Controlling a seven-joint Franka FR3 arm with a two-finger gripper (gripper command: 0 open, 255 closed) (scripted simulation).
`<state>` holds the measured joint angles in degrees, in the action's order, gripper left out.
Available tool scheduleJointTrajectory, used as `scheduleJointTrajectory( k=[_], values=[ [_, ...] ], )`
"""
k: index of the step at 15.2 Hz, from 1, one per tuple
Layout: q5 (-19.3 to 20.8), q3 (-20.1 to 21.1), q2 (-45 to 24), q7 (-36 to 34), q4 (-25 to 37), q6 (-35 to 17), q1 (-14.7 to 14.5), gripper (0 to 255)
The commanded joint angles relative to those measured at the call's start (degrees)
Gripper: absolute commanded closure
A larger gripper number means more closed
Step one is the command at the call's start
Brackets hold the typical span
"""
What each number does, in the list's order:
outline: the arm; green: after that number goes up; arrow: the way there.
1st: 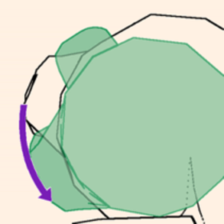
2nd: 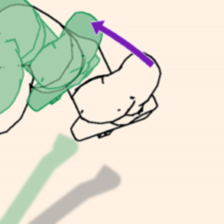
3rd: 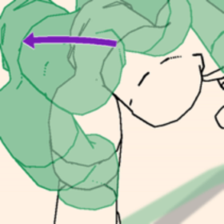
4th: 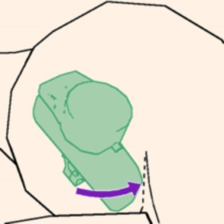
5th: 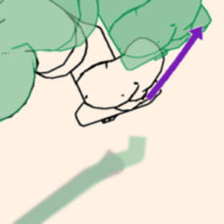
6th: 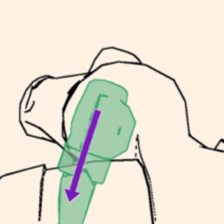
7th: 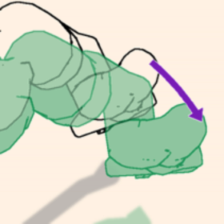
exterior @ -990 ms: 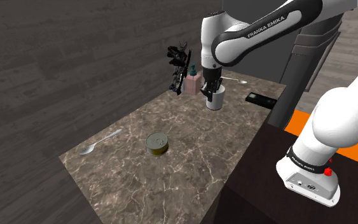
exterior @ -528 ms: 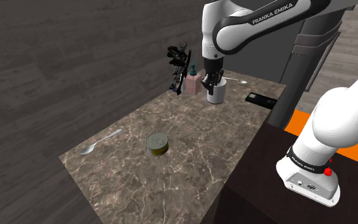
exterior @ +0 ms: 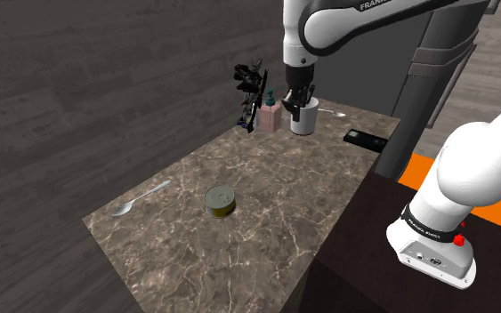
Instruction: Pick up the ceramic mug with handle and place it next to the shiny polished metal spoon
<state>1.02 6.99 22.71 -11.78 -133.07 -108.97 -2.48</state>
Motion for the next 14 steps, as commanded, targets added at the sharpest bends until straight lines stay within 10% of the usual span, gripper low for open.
scheduleJointTrajectory(
  k=[1,14],
  values=[
    [-0.05,0.01,0.32,0.02,1.35,1.68,-0.03,255],
    [0.83,6.42,-16.02,-9.64,20.83,5.38,-2.64,255]
  ],
)
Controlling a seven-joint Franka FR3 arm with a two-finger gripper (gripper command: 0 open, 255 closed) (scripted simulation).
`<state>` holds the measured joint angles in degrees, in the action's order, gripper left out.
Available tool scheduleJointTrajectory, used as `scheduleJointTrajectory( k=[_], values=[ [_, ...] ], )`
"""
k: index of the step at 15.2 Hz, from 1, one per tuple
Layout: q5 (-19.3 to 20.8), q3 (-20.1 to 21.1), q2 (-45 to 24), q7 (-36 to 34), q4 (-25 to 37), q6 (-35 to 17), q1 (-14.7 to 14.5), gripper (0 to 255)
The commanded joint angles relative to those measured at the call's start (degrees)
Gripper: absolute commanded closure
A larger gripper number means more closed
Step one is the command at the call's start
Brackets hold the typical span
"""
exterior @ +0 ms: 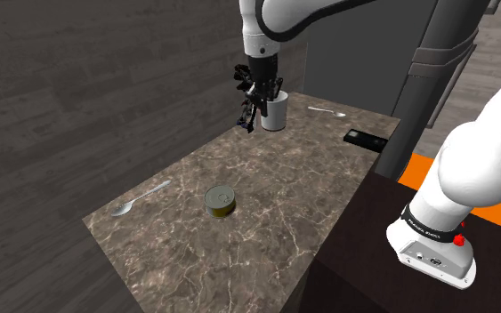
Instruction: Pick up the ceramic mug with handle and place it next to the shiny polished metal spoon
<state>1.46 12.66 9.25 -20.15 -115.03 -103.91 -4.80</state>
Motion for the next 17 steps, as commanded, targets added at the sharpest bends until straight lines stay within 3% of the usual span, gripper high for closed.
scheduleJointTrajectory(
  k=[1,8,14,17],
  values=[
    [0.77,1.35,-4.56,-2.37,5.02,0.66,-0.68,255],
    [4.74,4.52,-19.79,-9.66,23.52,4.94,-4.37,255],
    [8.98,5.34,-34.7,-14.12,44.51,11.92,-9.75,255],
    [8.87,5.27,-34.3,-14.27,41.57,9.39,-9.47,255]
  ],
)
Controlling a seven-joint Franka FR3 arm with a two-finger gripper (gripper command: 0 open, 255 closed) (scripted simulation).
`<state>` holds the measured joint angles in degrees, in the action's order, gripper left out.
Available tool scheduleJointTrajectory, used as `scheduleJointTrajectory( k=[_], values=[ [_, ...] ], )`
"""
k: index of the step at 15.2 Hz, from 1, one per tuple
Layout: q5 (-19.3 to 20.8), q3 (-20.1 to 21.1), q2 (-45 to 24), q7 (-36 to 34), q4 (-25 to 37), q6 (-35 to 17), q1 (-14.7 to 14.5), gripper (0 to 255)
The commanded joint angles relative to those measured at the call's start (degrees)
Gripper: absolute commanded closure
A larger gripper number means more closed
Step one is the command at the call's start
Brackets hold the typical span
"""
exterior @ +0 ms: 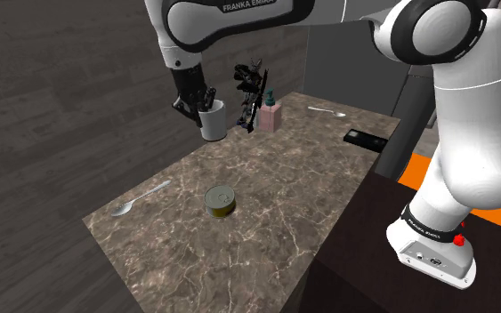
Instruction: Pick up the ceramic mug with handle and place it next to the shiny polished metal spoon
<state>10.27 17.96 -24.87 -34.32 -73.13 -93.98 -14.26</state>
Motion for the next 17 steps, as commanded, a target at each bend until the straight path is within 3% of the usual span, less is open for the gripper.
scheduleJointTrajectory(
  k=[1,17],
  values=[
    [0.05,-0.04,-0.11,-0.16,-1.21,-1.34,0.07,255],
    [0.64,-0.41,-0.94,-1.24,-12.36,-13.19,0.82,255]
  ],
)
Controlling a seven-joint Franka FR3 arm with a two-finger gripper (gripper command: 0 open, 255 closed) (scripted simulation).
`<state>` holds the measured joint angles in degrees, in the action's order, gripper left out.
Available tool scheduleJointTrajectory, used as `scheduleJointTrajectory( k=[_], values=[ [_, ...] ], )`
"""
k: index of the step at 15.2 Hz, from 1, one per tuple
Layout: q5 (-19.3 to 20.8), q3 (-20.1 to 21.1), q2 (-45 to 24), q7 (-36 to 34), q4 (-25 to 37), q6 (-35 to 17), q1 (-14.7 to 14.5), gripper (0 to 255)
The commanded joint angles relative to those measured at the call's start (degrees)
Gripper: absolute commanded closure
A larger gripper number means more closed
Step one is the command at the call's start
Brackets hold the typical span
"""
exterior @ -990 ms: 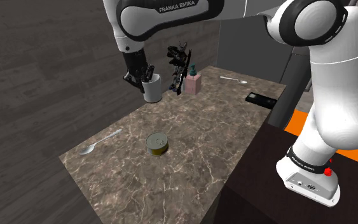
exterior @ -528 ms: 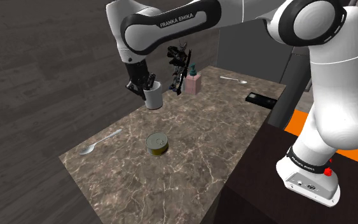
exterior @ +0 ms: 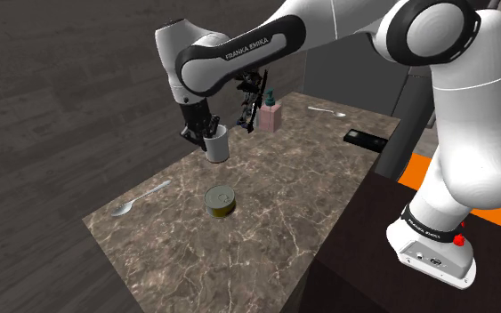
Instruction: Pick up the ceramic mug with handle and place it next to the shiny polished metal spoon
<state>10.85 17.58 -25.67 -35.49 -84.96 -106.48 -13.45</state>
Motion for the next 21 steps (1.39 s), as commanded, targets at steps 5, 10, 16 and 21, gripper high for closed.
scheduleJointTrajectory(
  k=[5,10,16,21],
  values=[
    [0.49,-0.23,-1.1,-0.5,-2.98,-4.04,0.06,255],
    [1.01,-0.48,-2.33,-0.96,-5.02,-7.26,0.02,255],
    [1.11,-0.54,-2.57,-1.04,-5.34,-7.8,0.01,255],
    [1.11,-0.54,-2.58,-1.04,-5.33,-7.81,0.0,0]
  ],
)
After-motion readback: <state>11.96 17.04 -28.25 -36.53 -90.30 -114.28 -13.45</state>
